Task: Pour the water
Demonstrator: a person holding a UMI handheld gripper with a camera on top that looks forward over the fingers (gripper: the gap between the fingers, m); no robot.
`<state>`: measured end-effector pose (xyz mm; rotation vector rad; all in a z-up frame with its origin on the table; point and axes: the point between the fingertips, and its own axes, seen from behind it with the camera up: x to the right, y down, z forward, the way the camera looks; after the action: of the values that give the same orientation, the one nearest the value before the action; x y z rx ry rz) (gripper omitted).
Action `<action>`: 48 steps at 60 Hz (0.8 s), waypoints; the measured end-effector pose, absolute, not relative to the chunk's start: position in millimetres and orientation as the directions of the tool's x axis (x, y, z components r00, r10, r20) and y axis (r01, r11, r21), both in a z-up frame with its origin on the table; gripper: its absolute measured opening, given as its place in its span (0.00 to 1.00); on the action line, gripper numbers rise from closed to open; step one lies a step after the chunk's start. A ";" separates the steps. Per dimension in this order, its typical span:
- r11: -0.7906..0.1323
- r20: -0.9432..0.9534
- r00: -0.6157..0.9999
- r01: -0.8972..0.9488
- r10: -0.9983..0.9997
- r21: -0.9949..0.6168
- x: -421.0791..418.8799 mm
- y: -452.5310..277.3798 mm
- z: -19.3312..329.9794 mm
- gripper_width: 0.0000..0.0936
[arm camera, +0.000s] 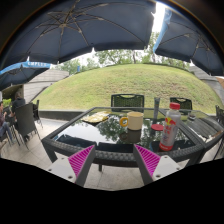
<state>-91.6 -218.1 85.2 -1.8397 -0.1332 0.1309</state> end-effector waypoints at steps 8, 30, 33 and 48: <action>-0.247 -0.010 0.987 0.031 0.162 -0.968 -79.4 -225.8 82.9 0.86; -0.219 0.040 0.998 0.030 -0.043 -0.975 64.3 -176.9 93.1 0.86; -0.206 0.044 0.997 0.028 -0.071 -0.978 81.8 -161.7 93.9 0.87; -0.160 0.037 0.996 0.023 -0.083 -0.987 122.9 -69.5 88.3 0.81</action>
<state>122.9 -69.5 88.3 -1.7295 0.0450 -0.0934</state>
